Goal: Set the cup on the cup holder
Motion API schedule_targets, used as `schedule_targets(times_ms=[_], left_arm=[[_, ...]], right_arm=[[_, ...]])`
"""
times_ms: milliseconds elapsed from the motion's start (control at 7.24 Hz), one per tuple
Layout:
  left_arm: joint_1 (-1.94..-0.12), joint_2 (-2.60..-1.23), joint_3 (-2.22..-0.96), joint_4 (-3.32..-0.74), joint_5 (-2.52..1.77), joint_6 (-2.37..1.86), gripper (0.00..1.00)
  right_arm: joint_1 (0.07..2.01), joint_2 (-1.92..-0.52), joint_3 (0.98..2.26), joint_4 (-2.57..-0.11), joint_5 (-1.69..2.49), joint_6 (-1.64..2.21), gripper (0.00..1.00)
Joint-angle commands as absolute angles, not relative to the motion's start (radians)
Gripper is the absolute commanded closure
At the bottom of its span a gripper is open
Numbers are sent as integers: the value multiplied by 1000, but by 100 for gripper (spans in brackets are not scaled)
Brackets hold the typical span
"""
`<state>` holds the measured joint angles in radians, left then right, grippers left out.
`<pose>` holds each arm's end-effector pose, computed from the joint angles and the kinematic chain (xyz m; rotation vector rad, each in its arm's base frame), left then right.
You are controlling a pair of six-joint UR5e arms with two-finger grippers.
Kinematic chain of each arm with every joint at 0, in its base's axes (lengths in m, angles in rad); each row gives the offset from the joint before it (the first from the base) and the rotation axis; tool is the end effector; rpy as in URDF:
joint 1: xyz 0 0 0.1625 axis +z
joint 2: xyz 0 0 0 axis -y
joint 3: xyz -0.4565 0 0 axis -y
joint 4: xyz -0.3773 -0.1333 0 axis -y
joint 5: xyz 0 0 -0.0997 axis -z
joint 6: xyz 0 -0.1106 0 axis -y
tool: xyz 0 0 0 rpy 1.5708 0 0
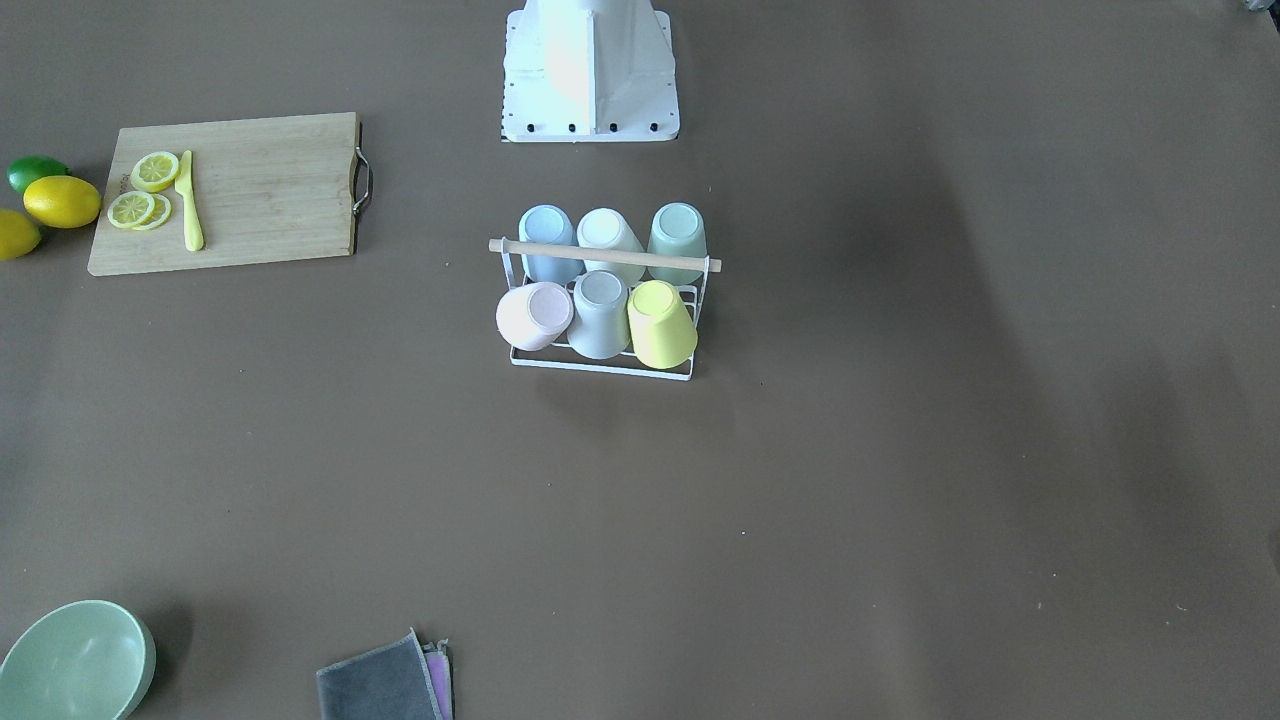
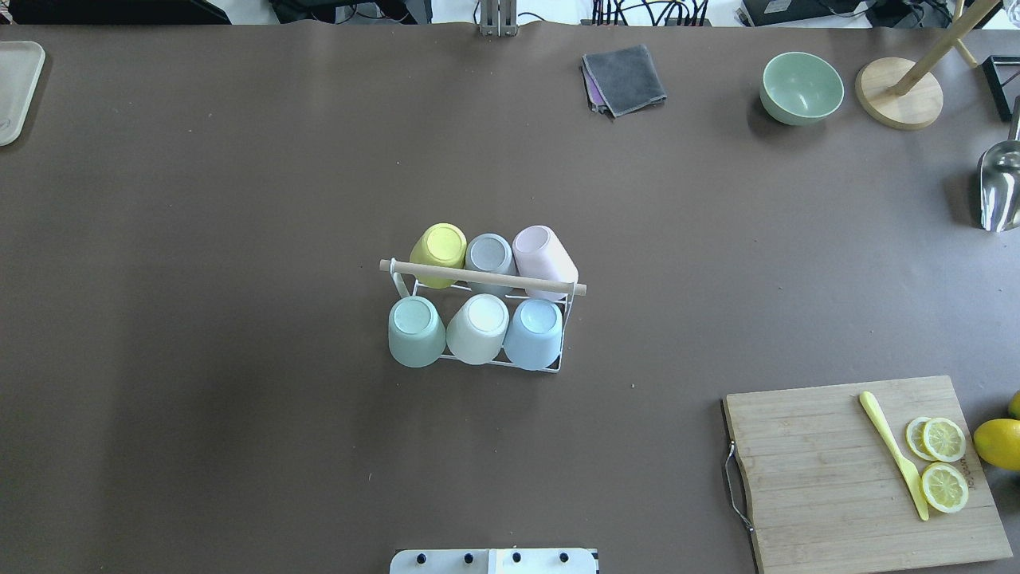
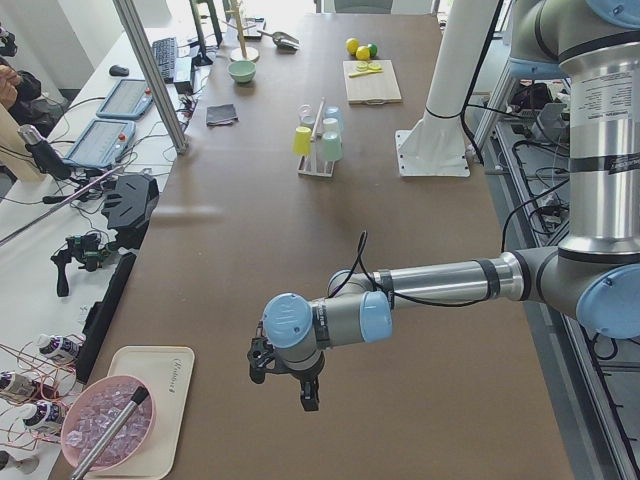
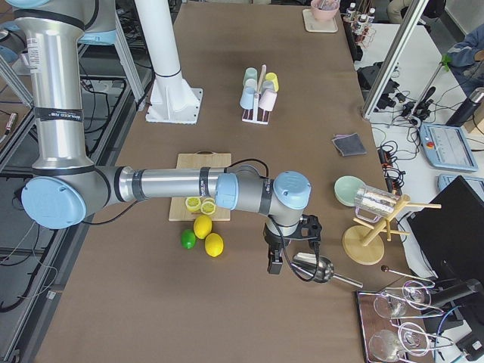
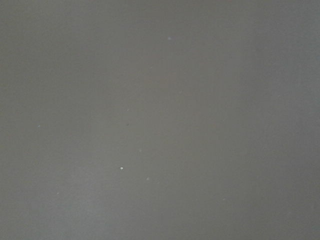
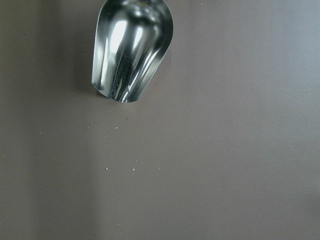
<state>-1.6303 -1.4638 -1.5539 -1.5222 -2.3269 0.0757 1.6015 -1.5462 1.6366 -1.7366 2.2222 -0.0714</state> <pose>-0.0817 -0.4059 0.7594 -0.1129 0.7635 -0.0498 0.0809 -0.4775 0.6800 -0.0394 -0.6539 -0.0147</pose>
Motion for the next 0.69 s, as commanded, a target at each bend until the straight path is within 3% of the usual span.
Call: schedule_targets(times_ms=[0, 552], left_arm=[[-1634, -1474, -1632, -1505, -2332, -86, 2], [-1621, -1431, -1680, -1505, -2336, -184, 2]], right_arm=[[1601, -1552, 1693, -1738, 2232, -66, 0], [1601, -1595, 1784, -1740, 2243, -71, 0]])
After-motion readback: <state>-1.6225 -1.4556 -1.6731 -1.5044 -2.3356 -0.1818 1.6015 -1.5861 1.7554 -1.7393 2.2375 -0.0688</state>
